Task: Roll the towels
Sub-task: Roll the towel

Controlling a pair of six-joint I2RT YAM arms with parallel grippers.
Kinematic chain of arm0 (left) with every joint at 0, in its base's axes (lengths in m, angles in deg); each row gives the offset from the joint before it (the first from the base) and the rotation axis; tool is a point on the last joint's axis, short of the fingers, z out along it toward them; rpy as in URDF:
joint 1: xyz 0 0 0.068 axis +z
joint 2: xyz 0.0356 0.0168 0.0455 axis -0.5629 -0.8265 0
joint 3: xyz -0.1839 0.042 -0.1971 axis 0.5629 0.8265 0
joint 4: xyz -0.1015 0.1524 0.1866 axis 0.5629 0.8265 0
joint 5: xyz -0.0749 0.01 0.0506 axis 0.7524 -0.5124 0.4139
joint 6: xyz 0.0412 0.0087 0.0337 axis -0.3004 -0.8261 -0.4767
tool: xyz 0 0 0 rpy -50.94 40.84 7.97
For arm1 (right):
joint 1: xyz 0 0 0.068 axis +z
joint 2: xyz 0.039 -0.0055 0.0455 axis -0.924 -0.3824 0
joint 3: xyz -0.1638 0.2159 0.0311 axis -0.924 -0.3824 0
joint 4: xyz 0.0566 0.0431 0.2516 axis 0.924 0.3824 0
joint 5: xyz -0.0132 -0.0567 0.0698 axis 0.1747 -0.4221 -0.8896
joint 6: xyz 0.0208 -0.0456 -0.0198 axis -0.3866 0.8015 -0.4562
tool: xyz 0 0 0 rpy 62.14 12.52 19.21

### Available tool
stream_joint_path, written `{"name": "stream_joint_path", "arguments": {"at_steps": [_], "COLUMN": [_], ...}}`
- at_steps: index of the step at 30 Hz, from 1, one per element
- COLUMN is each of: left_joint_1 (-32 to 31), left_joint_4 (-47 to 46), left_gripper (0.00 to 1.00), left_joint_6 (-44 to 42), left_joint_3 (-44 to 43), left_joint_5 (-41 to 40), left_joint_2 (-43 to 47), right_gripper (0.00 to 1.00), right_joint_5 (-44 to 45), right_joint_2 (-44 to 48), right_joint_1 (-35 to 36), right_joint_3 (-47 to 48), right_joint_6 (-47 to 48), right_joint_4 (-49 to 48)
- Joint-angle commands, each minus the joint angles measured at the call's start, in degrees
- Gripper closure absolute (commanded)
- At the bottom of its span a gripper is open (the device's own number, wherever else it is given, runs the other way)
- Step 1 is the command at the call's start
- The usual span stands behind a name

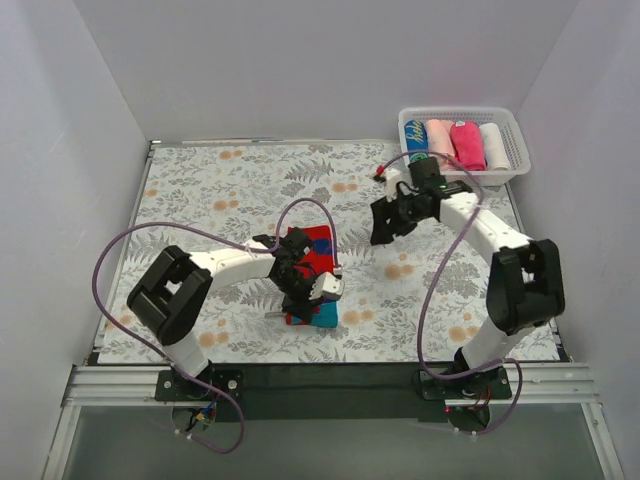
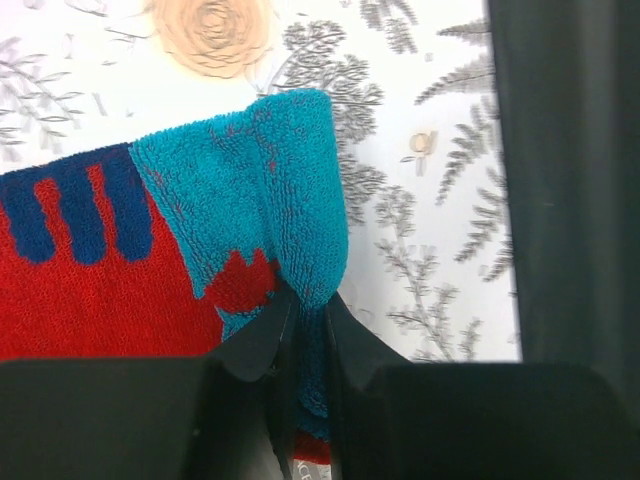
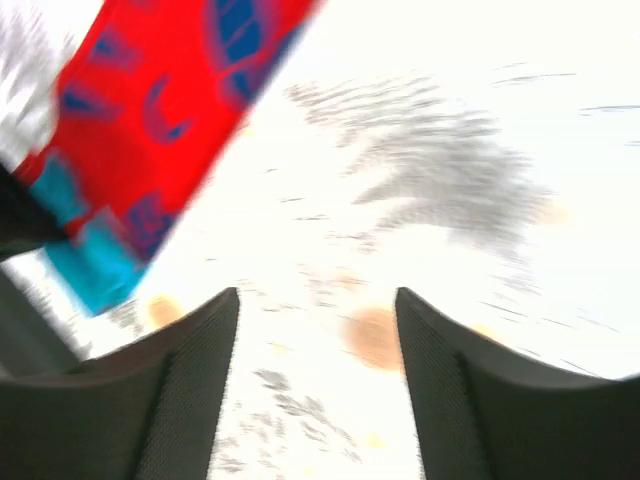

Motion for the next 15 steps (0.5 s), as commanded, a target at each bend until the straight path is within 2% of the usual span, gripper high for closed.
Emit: {"name": "stream_joint_path", "arguments": {"at_steps": [1, 6, 7, 11, 12, 15], "left_joint_1": [1.62, 4.7, 6.19, 9.54, 9.98, 11.21], "left_joint_4": [12.75, 17.77, 18.12, 19.09, 19.96, 22.16], "left_gripper": [1.0, 1.0, 1.0, 1.0, 1.0, 1.0], "left_joint_6": [-0.97, 0.87, 1.22, 1.66, 1.31, -1.06], "left_joint_3": [-2.48, -7.58, -8.63, -11.19, -11.8, -14.26], "left_joint_5": [8.46, 11.28, 11.64, 12.25, 12.17, 11.91], "left_joint_2": [-4.87, -13.31, -14.72, -20.16, -21.14, -24.74], "right_gripper": [0.39, 0.29, 0.02, 0.02, 0.02, 0.02], "right_joint_5": [6.2, 5.76, 6.2, 12.08, 10.09, -3.24], "right_joint_2": [7.19, 16.94, 18.18, 22.49, 22.67, 23.29], "right_joint_1": [-5.51, -6.49, -6.49, -6.49, -6.49, -5.27], "right_joint_3": [3.41, 5.0, 5.26, 6.57, 7.02, 8.43], "right_joint_6": [2.37, 6.25, 5.46, 0.36, 1.57, 15.7], "right_joint_4": [-2.14, -2.05, -2.49, -3.55, -2.33, 6.62]}}
